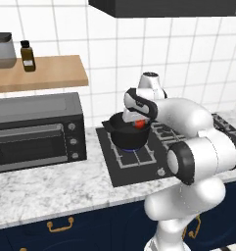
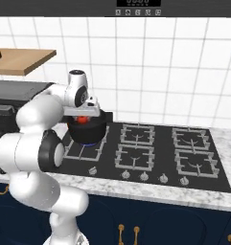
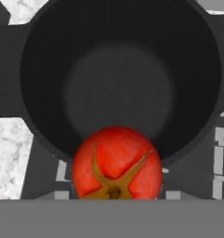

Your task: Put the onion and tomato in the pot. Retrieve the spatula and lightly stir the vegetables in the pot.

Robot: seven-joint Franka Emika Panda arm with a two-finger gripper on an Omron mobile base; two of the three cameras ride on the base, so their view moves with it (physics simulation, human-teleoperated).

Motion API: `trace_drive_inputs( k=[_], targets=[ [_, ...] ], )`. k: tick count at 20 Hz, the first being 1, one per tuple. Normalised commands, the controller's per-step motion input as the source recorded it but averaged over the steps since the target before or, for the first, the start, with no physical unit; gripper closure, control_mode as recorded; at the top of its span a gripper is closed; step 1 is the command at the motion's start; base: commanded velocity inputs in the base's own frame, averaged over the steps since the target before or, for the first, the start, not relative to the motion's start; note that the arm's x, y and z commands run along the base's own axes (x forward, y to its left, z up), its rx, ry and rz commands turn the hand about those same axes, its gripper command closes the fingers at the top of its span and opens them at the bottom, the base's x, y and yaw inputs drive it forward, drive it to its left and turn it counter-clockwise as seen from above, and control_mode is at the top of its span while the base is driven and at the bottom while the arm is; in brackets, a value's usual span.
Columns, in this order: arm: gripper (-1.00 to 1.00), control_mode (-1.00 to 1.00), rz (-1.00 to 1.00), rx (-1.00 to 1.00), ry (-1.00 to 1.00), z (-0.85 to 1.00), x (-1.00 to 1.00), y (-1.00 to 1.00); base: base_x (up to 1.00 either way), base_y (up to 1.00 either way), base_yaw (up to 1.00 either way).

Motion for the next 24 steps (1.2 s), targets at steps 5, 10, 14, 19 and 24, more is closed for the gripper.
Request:
trace_drive_inputs(
  k=[5, 10, 14, 19, 24],
  targets=[
    [1.00, -1.00, 0.00, -0.04, 0.00, -0.47, 0.87, 0.00, 0.00, 0.00, 0.00],
    [1.00, -1.00, 0.00, 0.00, 0.01, -0.37, 0.60, 0.04, 0.00, 0.00, 0.00],
    [1.00, -1.00, 0.00, 0.00, 0.00, -0.32, 0.38, 0.04, 0.00, 0.00, 0.00],
    [1.00, -1.00, 0.00, 0.00, 0.01, -0.37, 0.32, 0.06, 0.00, 0.00, 0.00],
    [-1.00, -1.00, 0.00, 0.00, 0.00, -0.05, 0.05, 0.01, 0.00, 0.00, 0.00]
  ],
)
